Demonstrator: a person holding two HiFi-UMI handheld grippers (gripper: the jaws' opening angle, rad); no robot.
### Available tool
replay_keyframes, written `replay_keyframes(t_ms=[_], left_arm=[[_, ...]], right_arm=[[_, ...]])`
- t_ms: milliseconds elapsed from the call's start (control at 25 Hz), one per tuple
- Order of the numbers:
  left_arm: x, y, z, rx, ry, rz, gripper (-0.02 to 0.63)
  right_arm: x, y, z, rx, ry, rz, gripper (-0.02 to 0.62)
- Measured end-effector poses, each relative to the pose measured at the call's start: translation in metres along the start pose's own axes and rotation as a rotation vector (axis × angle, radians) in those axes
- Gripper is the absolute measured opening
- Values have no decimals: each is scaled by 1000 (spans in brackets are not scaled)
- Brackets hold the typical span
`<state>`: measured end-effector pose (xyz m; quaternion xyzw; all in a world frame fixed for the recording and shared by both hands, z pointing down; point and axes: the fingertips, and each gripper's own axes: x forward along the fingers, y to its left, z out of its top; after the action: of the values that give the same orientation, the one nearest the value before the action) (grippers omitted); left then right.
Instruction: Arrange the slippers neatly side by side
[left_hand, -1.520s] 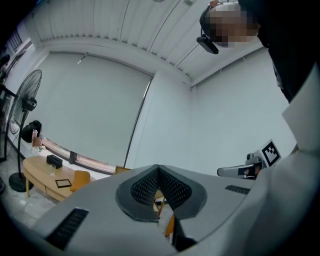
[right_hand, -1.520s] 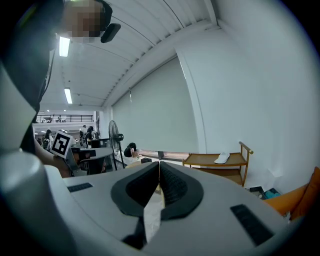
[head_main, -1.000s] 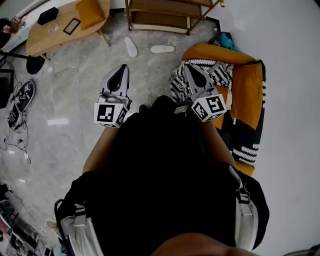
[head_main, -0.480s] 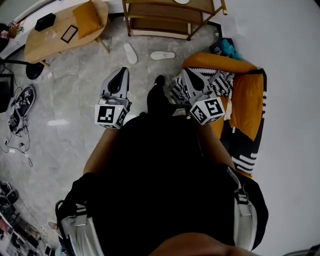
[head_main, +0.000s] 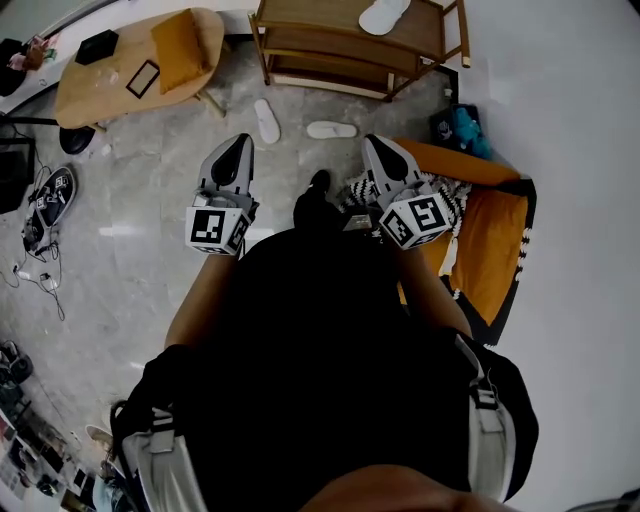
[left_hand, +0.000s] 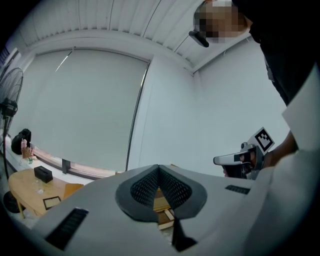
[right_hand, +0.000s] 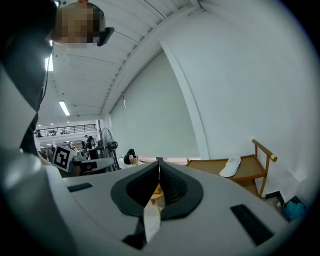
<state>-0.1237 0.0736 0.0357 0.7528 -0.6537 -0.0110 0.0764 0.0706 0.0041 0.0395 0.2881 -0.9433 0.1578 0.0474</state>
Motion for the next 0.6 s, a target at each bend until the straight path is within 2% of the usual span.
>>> replay_keyframes(t_ms=[360,600], left_arm=[[87,7,32,19,-46,-18,14],[124,22,36,34,-18,1,14]], right_arm=[[75,-67,21,20,14,99,32],[106,-104,30,51,-21,96,31]])
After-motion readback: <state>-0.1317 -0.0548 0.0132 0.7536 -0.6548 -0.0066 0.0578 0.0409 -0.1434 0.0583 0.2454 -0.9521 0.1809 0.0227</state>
